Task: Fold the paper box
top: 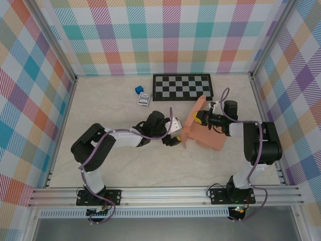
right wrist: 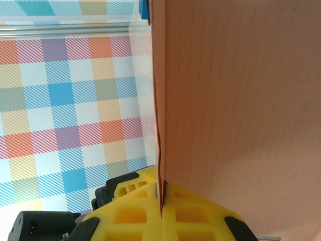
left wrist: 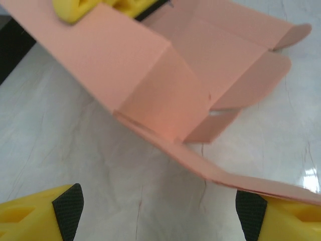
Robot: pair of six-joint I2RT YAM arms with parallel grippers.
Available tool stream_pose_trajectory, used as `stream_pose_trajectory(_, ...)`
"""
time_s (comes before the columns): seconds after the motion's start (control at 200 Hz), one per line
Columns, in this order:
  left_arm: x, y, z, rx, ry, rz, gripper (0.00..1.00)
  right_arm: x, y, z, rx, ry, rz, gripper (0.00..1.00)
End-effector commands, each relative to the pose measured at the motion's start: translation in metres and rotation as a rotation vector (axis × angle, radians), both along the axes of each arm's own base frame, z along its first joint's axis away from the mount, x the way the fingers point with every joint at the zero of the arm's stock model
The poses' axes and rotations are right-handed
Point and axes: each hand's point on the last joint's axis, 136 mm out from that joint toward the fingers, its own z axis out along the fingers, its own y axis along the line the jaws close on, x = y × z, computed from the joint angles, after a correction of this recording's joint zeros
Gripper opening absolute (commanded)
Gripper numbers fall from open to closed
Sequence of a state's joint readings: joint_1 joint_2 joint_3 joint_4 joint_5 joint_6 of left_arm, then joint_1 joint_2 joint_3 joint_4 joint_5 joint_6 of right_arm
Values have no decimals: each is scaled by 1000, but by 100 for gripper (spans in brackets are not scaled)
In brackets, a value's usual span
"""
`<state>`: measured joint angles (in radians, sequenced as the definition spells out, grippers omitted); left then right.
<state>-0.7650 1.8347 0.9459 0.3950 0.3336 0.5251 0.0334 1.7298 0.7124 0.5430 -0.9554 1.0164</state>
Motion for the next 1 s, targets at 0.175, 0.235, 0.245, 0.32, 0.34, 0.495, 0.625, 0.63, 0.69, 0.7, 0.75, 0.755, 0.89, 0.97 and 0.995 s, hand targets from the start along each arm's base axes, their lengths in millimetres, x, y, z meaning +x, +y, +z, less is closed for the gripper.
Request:
stream_pose_trajectory(0.175, 10, -50, 30, -152, -71, 18, 82, 0, -3, 9, 40, -63, 8, 3)
stream_pose_trajectory(0.235, 10, -52, 28, -156, -67, 22, 82, 1, -3, 9, 40, -64, 5, 3)
stream_pose_trajectory(0.245, 10, -53, 28, -157, -68, 23, 82, 1, -3, 9, 41, -63, 5, 3)
stream_pose_trajectory(0.32, 13, -52, 23, -142, -75, 50, 82, 2, -3, 9, 41, -63, 4, 3)
stream_pose_trajectory(0.34, 16, -51, 22, -137, -81, 64, 82, 2, -3, 10, 40, -64, 2, 3)
stream_pose_trajectory(0.495, 28, -51, 23, -145, -84, 148, 82, 1, -4, 11, 33, -70, -9, 3)
stream_pose_trajectory(0.625, 29, -55, 27, -208, -33, 188, 82, -1, -7, 10, 21, -68, -38, 2)
stream_pose_trajectory(0.63, 29, -55, 27, -209, -32, 190, 82, -1, -7, 10, 21, -68, -39, 2)
stream_pose_trajectory(0.69, 30, -54, 29, -238, -7, 215, 82, -2, -8, 9, 11, -68, -58, 2)
stream_pose_trajectory(0.7, 30, -54, 30, -244, -1, 220, 82, -2, -9, 9, 9, -67, -63, 2)
stream_pose_trajectory(0.75, 28, -56, 30, -265, 30, 225, 82, -3, -10, 7, 1, -66, -78, 2)
stream_pose_trajectory(0.755, 28, -56, 30, -266, 32, 224, 82, -3, -10, 7, 0, -66, -80, 2)
stream_pose_trajectory(0.89, 17, -68, 30, -270, 45, 219, 82, -4, -13, 5, -16, -68, -118, 2)
stream_pose_trajectory(0.97, 10, -77, 26, -261, 53, 213, 82, -5, -15, 4, -20, -67, -139, 2)
stream_pose_trajectory(0.995, 8, -79, 24, -259, 58, 212, 82, -4, -16, 4, -21, -68, -145, 2)
